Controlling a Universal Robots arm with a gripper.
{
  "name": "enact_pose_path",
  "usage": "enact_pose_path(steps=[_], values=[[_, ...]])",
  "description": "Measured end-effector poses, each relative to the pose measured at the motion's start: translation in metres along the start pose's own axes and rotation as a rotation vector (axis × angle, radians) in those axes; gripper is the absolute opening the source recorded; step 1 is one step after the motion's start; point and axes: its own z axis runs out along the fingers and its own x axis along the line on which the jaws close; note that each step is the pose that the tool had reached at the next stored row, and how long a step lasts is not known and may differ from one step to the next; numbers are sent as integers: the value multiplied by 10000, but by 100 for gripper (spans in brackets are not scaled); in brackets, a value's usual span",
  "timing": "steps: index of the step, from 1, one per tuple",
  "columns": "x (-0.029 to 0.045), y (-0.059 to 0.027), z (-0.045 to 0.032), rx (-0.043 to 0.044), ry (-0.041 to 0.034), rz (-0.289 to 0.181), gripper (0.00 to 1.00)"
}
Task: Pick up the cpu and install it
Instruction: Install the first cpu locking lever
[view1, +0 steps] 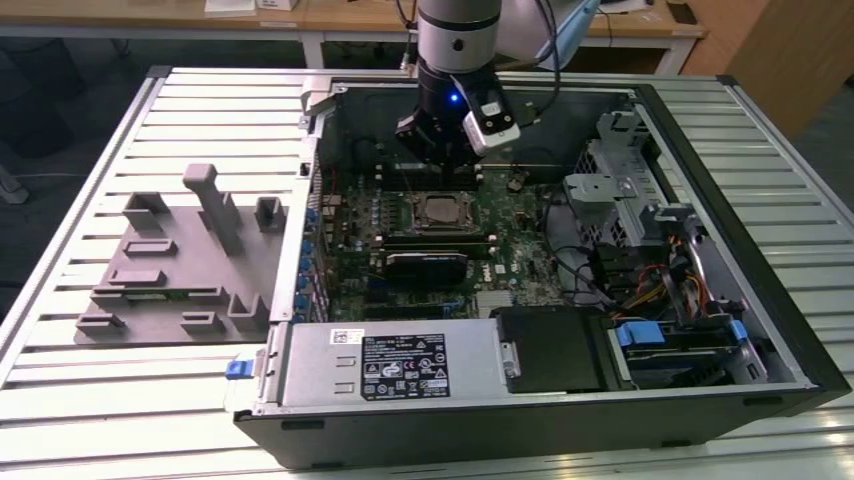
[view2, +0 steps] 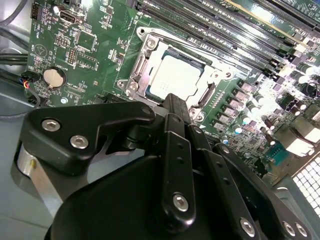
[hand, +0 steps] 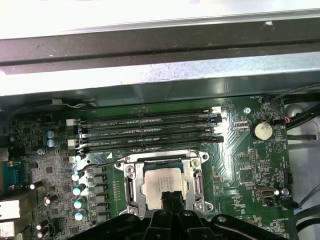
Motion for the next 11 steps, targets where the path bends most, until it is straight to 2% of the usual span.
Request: enact_pose_path(steps=[7, 11], values=[[5, 0, -1, 1, 0, 1, 11], [42, -5, -2, 0, 0, 0, 11]])
